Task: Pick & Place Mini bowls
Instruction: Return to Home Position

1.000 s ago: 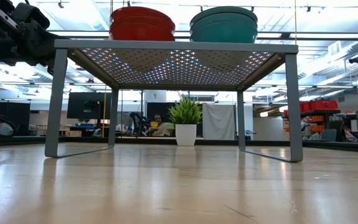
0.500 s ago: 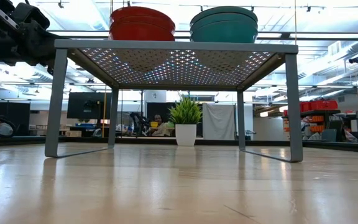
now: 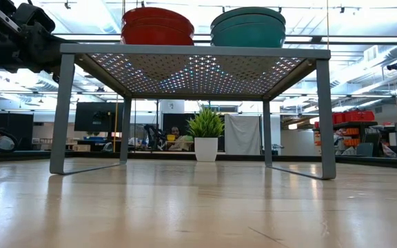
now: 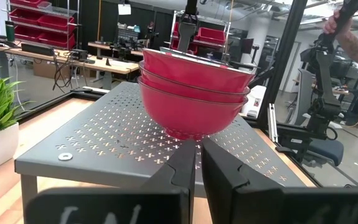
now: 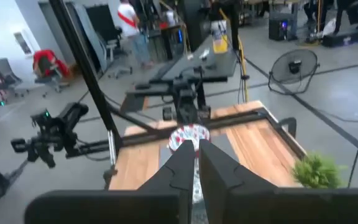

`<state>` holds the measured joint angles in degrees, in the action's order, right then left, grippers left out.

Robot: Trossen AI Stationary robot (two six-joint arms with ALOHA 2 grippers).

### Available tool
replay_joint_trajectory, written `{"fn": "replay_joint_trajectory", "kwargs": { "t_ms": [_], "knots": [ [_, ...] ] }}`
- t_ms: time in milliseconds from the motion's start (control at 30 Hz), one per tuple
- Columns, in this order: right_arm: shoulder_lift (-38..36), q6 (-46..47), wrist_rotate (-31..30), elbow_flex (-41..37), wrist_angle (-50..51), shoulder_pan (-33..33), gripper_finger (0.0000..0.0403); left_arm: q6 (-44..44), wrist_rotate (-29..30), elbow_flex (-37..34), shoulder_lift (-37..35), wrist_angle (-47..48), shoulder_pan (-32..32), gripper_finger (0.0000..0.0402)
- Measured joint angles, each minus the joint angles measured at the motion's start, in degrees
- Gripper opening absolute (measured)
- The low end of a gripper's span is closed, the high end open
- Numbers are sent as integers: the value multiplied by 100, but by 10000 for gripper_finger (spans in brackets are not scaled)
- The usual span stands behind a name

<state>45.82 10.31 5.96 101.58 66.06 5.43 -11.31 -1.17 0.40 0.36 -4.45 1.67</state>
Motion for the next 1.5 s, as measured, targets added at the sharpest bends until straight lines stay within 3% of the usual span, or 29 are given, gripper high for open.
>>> {"fn": "replay_joint_trajectory", "kwargs": {
  "t_ms": [100, 433, 933, 1267, 1500],
  "knots": [
    [0, 69, -32, -4, -257, 0, 29, 1, 0, 0, -2, 1, 0, 32],
    [-6, -630, -59, -461, -2643, 2, 29, 1, 0, 0, -2, 0, -1, 32],
    [-173, -1081, 244, -3083, -6213, 2, 29, -2, 0, 0, -1, 1, 0, 32],
    [-909, -1059, 258, -4713, -6768, -2, 29, 2, 0, 0, 0, 2, 0, 32],
    [-1512, -1085, 606, -5770, -6912, -4, 29, 1, 0, 0, 0, 2, 0, 32]
  ]
}}
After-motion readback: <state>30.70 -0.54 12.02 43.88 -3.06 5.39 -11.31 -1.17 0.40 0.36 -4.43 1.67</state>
